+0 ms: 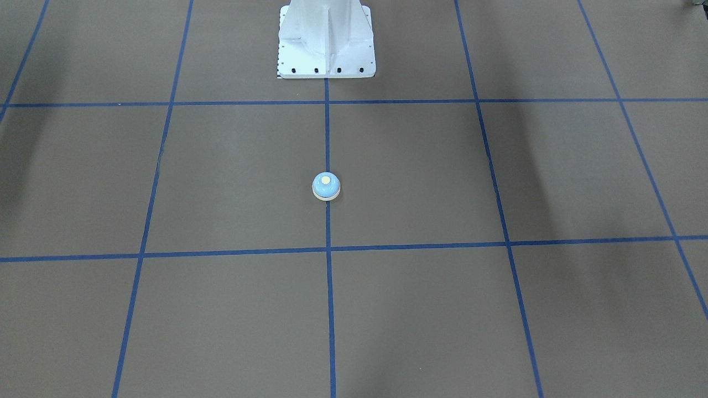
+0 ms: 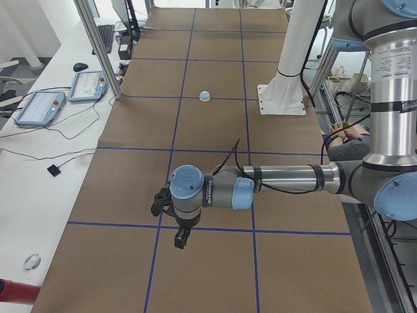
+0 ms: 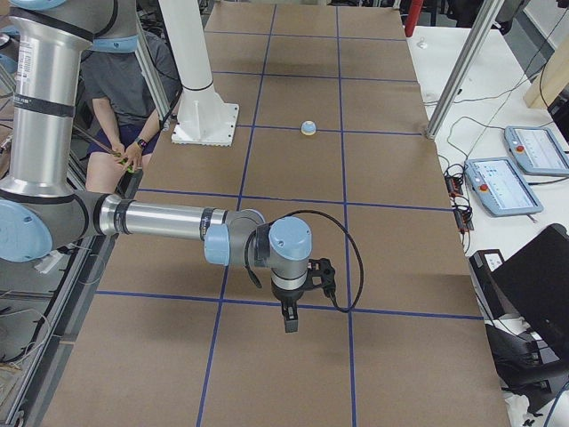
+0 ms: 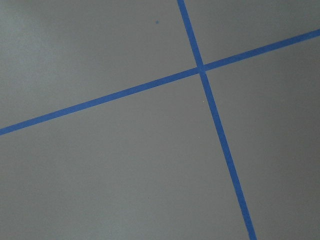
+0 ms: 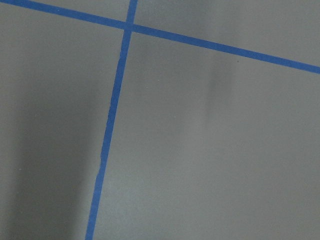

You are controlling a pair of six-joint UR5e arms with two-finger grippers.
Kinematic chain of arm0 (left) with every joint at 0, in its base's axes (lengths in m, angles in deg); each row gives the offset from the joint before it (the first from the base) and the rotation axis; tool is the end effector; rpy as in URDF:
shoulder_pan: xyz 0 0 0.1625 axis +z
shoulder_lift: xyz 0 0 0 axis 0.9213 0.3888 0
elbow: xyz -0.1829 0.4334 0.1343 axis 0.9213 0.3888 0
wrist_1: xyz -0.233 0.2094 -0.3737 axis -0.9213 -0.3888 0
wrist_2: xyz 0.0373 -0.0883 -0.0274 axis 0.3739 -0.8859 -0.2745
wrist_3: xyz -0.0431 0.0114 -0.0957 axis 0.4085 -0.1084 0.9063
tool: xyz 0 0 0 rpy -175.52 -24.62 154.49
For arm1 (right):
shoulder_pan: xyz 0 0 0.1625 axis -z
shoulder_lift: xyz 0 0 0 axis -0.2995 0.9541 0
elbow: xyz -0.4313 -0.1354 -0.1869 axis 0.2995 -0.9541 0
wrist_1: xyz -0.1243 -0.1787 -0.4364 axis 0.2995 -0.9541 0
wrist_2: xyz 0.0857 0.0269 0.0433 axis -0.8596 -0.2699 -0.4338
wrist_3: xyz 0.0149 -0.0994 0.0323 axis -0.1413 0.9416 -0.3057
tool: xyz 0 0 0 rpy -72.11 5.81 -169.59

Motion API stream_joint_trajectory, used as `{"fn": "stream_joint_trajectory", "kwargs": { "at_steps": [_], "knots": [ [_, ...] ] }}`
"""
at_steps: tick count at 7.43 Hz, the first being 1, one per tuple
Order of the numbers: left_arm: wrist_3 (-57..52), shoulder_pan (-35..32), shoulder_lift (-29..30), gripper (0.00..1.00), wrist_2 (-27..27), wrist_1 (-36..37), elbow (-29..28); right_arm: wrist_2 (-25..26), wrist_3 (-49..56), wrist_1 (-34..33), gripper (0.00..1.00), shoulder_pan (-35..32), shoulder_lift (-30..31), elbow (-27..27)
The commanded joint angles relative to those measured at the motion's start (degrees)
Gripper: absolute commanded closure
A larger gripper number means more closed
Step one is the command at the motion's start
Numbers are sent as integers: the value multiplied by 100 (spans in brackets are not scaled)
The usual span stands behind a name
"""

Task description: Place and press bell with both arms

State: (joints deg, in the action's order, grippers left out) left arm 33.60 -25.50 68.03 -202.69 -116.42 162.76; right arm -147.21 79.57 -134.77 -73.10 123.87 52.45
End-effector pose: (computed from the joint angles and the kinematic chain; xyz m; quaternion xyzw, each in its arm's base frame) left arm -0.0860 -0.5178 0.7381 0.0852 0.3507 0.1231 0.9245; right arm 0.0736 -0.4701 0.7508 0.0270 -0.3193 -0.0816 0.9437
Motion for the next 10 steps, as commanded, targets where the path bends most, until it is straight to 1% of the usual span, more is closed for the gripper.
{"fn": "stream_joint_trajectory", "kwargs": {
  "at_steps": [1,10],
  "knots": [
    [-4,-2,-4,0,-6,-1,-5,2,-3,0,0,0,-15,-11],
    [5,-2,-4,0,3,-1,4,-7,-21,0,0,0,-42,-73]
  ]
}}
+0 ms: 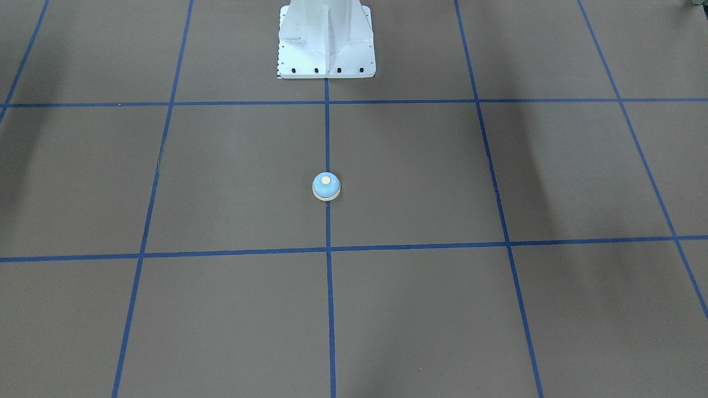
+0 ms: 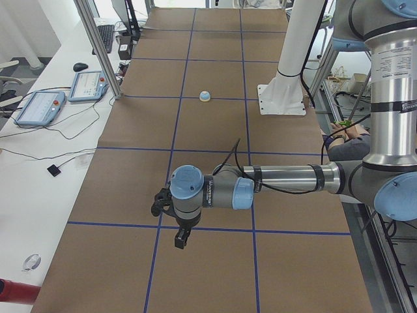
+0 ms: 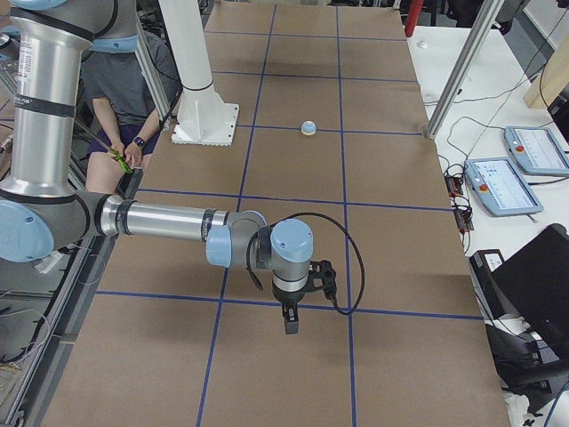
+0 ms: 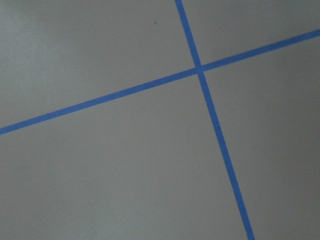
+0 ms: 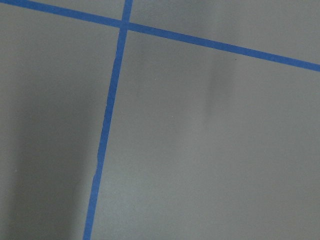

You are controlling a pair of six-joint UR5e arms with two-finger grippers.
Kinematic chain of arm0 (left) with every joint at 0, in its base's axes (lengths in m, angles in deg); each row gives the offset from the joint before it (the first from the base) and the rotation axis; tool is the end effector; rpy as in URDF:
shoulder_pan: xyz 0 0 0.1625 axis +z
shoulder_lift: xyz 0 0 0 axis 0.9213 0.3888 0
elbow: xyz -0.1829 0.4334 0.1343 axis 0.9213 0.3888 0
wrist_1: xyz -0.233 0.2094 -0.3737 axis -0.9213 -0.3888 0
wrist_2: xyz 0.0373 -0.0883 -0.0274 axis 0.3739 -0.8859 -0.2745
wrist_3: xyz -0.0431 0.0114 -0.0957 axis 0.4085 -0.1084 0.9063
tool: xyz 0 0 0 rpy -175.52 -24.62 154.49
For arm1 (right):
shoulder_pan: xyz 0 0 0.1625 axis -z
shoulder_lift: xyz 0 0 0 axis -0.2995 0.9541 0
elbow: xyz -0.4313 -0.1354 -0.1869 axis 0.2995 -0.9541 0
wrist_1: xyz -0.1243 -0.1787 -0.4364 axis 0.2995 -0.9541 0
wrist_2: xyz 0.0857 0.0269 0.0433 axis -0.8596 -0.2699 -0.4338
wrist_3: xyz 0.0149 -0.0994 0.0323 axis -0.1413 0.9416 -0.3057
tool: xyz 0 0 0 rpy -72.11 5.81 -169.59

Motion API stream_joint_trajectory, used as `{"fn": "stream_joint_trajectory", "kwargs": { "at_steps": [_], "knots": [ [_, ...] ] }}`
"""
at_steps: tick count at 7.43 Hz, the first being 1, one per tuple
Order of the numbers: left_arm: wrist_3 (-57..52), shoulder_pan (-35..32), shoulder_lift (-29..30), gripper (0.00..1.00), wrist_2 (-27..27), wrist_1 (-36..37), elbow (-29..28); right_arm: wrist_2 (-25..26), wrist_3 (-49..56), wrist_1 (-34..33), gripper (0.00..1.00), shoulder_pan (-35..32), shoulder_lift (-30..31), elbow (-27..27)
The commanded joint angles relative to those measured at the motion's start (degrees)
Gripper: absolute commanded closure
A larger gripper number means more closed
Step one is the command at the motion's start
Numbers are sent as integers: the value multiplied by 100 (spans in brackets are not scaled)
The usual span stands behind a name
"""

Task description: Place and press bell with both arms

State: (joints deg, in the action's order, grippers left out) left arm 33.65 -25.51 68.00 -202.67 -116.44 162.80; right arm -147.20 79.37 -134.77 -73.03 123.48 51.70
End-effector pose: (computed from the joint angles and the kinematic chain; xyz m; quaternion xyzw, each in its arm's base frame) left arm -0.0862 -0.5176 0.7380 0.0853 0.3505 0.1227 0.9246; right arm 0.0730 -0.4727 0.7550 0.0232 -0.3196 -0.0796 0.9439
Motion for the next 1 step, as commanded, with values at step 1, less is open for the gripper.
{"fn": "stream_joint_trajectory", "kwargs": {
  "at_steps": [1],
  "knots": [
    [0,0,0,0,0,0,0,-7,0,0,0,-7,-21,20]
  ]
}}
